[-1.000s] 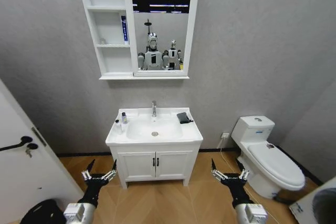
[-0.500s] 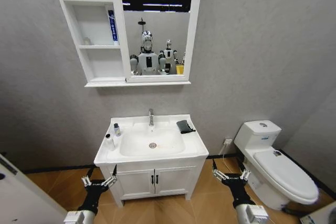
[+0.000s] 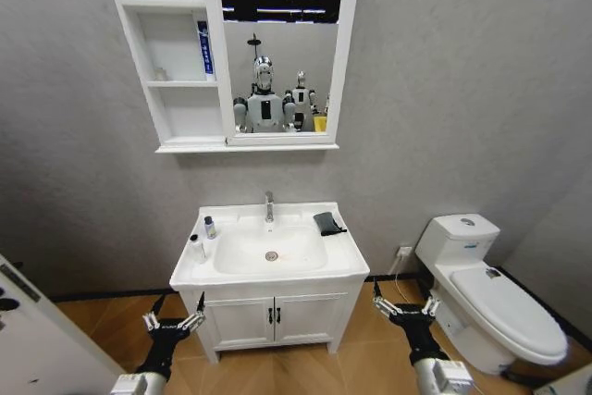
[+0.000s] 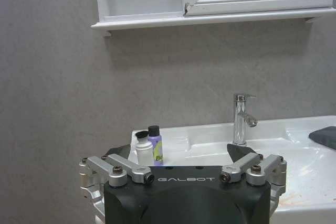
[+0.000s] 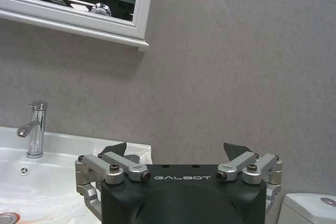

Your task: Move facial cleanser and shampoo from washbasin to cabinet, then wipe washbasin with towel.

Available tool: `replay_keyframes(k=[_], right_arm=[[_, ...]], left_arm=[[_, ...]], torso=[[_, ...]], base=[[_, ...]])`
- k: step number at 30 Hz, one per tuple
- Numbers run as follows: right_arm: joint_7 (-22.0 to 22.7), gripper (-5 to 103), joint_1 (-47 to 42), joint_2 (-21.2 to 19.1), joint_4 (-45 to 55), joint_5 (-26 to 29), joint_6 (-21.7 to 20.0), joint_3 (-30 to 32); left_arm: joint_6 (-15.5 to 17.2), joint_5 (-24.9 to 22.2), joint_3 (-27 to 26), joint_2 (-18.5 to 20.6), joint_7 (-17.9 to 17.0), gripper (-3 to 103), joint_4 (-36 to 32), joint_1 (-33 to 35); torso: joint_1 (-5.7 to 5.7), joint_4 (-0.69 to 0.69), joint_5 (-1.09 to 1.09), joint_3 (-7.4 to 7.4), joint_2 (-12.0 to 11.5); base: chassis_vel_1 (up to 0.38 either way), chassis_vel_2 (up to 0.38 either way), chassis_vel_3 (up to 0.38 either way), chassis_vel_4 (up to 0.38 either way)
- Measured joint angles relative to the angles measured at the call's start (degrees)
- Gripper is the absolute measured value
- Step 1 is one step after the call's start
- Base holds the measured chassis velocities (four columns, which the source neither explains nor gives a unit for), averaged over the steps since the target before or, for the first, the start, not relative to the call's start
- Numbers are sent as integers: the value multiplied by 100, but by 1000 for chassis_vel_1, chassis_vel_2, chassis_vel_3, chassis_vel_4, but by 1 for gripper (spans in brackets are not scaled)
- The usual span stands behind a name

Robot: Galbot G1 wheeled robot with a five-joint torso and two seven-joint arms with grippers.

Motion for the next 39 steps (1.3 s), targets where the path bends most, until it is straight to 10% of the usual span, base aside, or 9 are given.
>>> replay_keyframes(k=[39], right_arm=[[-228, 100, 76, -114, -86, 64, 194, -4]], left_arm=[[198, -23, 44, -64, -87, 100, -117, 44]], torso=[[3, 0, 0, 1, -2]], base=[[-39, 44, 40, -37]])
